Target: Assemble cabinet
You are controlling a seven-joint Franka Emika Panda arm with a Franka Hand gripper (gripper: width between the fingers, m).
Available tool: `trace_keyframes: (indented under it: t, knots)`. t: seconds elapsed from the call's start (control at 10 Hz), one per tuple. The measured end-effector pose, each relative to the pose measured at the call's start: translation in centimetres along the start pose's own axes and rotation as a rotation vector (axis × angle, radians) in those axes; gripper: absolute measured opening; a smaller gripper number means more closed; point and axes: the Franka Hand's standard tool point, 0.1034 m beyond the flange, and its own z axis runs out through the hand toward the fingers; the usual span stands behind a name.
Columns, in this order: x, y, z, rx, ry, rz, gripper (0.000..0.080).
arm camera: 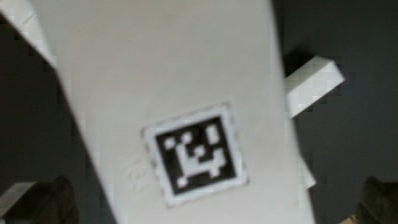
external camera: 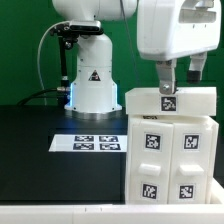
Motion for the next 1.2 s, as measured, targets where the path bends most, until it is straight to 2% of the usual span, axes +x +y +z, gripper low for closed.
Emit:
trace_keyframes:
  t: [0.3, 0.5, 0.6, 0.7, 0.8, 0.9, 1.1, 1.2]
  knots:
    - [-1.0, 1.1, 0.9, -0.004, 0.003, -0.002, 0.0796]
    - [-1.0, 1.4, 1.7, -0.028, 0.023, 0.002, 0.0796]
    - [-1.0, 1.4, 1.7, -0.027, 0.021, 0.002, 0.0765]
    - [-1.0, 1.4, 1.8, -0.026, 0.021, 0.004, 0.0618]
    - [-1.0, 1.4, 1.8, -0.026, 0.021, 0.02, 0.0618]
    - [-1.0, 1.4, 1.8, -0.025, 0.021, 0.062, 0.0554]
    - [-0.9, 1.4, 1.8, -0.029, 0.032, 0.266, 0.0554]
    - [-0.6, 1.5, 1.8, -0.041, 0.053, 0.42, 0.0554]
